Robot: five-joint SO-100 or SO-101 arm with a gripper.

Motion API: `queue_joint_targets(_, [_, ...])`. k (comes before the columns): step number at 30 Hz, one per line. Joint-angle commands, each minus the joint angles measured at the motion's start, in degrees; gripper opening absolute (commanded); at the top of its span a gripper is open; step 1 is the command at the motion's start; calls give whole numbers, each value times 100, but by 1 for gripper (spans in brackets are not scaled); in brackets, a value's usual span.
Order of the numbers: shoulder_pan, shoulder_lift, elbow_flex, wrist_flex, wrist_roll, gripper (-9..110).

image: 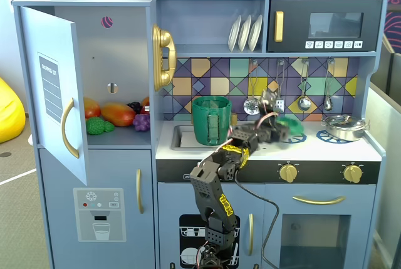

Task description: Pick up the lid from the counter and put it on the green recipient

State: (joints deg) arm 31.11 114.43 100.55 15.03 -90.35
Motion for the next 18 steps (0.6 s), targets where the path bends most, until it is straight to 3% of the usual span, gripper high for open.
queue_joint_targets(1, [-439, 589, -1195, 501, 114, 0])
queue_joint_targets(18, [-2514, 352, -2364, 1222, -369, 0])
